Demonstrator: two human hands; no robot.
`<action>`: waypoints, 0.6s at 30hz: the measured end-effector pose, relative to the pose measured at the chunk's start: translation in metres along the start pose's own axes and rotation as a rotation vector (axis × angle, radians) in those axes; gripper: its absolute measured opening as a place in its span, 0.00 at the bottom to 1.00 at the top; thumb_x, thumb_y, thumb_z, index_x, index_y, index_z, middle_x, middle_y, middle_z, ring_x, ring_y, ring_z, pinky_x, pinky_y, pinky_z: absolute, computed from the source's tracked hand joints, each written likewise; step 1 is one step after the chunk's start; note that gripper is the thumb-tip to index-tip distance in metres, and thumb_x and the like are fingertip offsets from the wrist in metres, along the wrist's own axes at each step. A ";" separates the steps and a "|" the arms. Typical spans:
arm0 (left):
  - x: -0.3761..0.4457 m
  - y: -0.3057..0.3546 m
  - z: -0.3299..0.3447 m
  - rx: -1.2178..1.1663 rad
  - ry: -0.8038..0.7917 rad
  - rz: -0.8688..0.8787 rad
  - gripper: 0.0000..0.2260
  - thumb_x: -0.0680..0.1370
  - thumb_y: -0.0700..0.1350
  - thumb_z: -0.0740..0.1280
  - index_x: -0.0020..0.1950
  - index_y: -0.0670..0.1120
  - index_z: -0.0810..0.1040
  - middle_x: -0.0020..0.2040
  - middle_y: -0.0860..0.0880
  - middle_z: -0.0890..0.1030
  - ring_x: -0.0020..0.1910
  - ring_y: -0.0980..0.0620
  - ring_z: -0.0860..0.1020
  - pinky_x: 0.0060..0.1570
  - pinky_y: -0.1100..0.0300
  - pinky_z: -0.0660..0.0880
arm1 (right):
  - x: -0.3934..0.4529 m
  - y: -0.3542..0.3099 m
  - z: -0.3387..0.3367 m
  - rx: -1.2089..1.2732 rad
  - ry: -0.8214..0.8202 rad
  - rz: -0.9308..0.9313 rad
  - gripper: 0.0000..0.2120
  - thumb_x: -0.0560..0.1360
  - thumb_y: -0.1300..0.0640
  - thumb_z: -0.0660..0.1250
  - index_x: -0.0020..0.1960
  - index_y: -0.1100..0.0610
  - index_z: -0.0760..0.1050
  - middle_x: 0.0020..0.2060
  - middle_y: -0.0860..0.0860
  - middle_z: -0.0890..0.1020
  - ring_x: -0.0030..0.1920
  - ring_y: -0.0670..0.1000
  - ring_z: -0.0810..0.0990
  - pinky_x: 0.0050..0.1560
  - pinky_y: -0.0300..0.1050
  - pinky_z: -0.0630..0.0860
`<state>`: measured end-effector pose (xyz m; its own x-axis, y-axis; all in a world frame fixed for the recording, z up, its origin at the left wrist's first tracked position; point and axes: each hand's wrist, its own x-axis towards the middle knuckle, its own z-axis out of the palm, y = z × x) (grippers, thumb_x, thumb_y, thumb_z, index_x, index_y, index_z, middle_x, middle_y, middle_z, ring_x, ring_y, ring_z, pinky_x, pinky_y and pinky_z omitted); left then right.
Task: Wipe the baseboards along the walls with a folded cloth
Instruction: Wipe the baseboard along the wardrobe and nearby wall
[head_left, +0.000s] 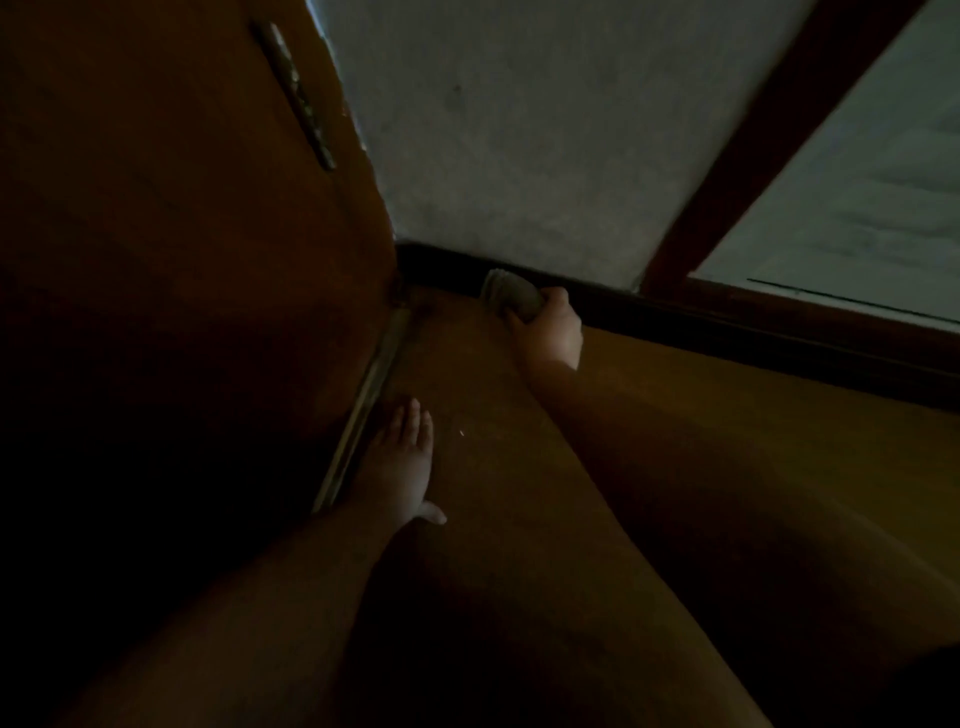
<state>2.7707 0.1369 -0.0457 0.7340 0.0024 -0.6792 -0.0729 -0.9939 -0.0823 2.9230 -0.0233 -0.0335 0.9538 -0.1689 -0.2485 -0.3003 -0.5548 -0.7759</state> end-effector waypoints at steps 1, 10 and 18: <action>0.001 0.001 0.000 0.014 0.003 0.000 0.60 0.69 0.65 0.73 0.78 0.39 0.34 0.78 0.39 0.32 0.79 0.40 0.38 0.77 0.47 0.45 | 0.000 0.010 -0.014 -0.015 0.022 0.001 0.23 0.74 0.49 0.71 0.64 0.57 0.70 0.57 0.56 0.80 0.56 0.58 0.80 0.53 0.51 0.76; 0.009 0.005 0.004 0.114 -0.005 -0.051 0.62 0.66 0.69 0.72 0.78 0.39 0.35 0.78 0.39 0.34 0.79 0.40 0.40 0.77 0.46 0.47 | -0.002 0.097 -0.131 -0.106 0.184 0.100 0.20 0.73 0.49 0.72 0.61 0.56 0.72 0.55 0.54 0.81 0.54 0.56 0.81 0.53 0.51 0.79; 0.011 0.002 0.006 0.124 0.028 -0.034 0.63 0.65 0.71 0.71 0.78 0.38 0.36 0.79 0.38 0.35 0.79 0.40 0.42 0.76 0.47 0.48 | -0.015 0.133 -0.174 -0.069 0.361 0.255 0.21 0.75 0.51 0.71 0.65 0.55 0.70 0.59 0.54 0.79 0.58 0.56 0.79 0.59 0.57 0.78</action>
<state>2.7743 0.1355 -0.0580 0.7562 0.0314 -0.6536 -0.1292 -0.9720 -0.1962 2.8703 -0.2361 -0.0317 0.7941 -0.5744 -0.1985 -0.5368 -0.5098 -0.6723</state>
